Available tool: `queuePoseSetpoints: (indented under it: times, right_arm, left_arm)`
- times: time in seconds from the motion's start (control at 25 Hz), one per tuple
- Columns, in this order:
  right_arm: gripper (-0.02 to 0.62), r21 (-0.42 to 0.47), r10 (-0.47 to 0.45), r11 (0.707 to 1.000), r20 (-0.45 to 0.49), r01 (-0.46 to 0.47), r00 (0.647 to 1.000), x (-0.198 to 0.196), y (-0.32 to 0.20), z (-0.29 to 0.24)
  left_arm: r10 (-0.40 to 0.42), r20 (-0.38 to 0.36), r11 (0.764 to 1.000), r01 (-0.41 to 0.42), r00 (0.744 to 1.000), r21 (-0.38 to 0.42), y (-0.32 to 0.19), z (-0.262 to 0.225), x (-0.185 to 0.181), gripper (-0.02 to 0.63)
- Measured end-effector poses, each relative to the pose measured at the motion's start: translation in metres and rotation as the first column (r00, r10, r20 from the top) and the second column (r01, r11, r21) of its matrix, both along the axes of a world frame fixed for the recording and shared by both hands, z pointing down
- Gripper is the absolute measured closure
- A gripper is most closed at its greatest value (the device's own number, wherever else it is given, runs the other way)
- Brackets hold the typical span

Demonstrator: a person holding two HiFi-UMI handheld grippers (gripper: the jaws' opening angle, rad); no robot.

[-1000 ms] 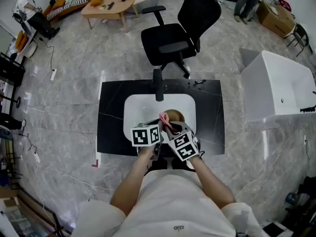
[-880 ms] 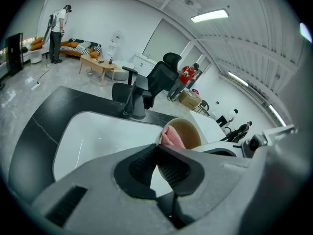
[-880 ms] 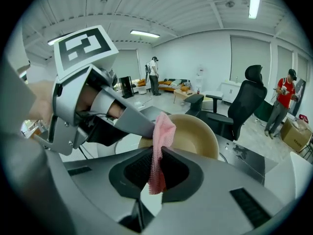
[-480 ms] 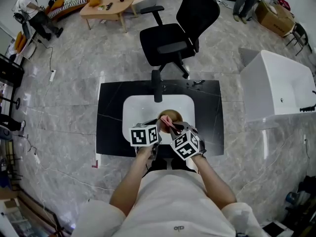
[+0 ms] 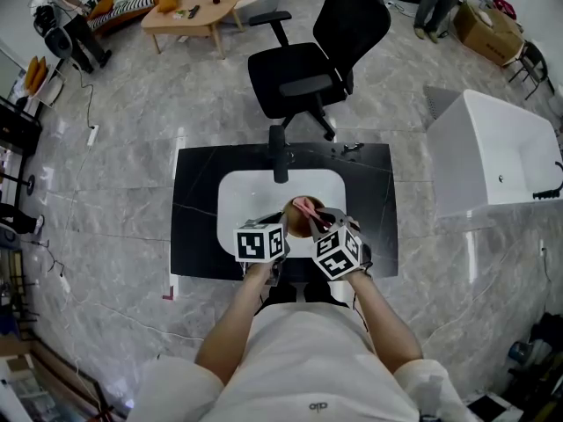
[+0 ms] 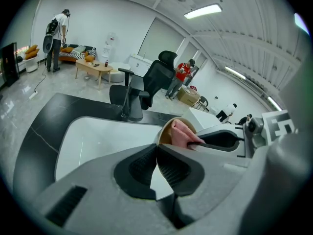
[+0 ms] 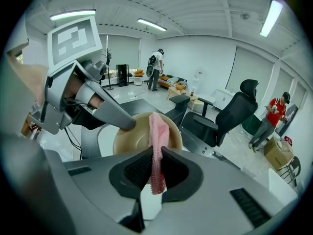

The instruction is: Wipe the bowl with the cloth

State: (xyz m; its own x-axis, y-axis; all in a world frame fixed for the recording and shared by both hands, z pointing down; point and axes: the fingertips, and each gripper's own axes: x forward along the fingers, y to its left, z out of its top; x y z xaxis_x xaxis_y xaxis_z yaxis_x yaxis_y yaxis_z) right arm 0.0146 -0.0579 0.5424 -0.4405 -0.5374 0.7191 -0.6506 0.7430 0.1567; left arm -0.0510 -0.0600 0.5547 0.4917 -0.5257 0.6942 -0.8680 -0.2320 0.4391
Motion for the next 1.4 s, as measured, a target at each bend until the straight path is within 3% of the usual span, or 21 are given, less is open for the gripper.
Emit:
queuePoseSetpoints:
  times: [0.28, 0.68, 0.92, 1.16, 1.4]
  right_arm:
    - [0.563, 0.048, -0.030, 0.998, -0.054, 0.032, 0.998, -0.001, -0.006, -0.006]
    - [0.563, -0.074, -0.022, 0.997, 0.005, 0.023, 1.000, -0.012, 0.019, 0.012]
    - [0.563, -0.095, -0.061, 0.994, -0.015, 0.059, 0.998, -0.024, 0.031, 0.019]
    - [0.563, -0.133, -0.073, 0.988, 0.034, 0.077, 0.997, -0.039, 0.034, 0.015]
    - [0.563, -0.111, -0.075, 0.991, 0.020, 0.076, 0.997, -0.040, 0.023, 0.010]
  left_arm:
    - [0.006, 0.018, 1.000, -0.006, 1.000, 0.018, 0.000, -0.002, -0.001, 0.589]
    - [-0.021, 0.000, 0.999, 0.021, 1.000, 0.035, 0.000, -0.006, -0.004, 0.588]
    - [-0.009, -0.002, 0.999, 0.009, 1.000, 0.038, 0.000, -0.003, 0.000, 0.589]
    - [0.018, 0.008, 0.998, -0.019, 1.000, 0.054, 0.002, -0.007, 0.009, 0.589]
    - [0.053, 0.033, 0.995, -0.056, 0.998, 0.082, 0.001, -0.013, 0.014, 0.589]
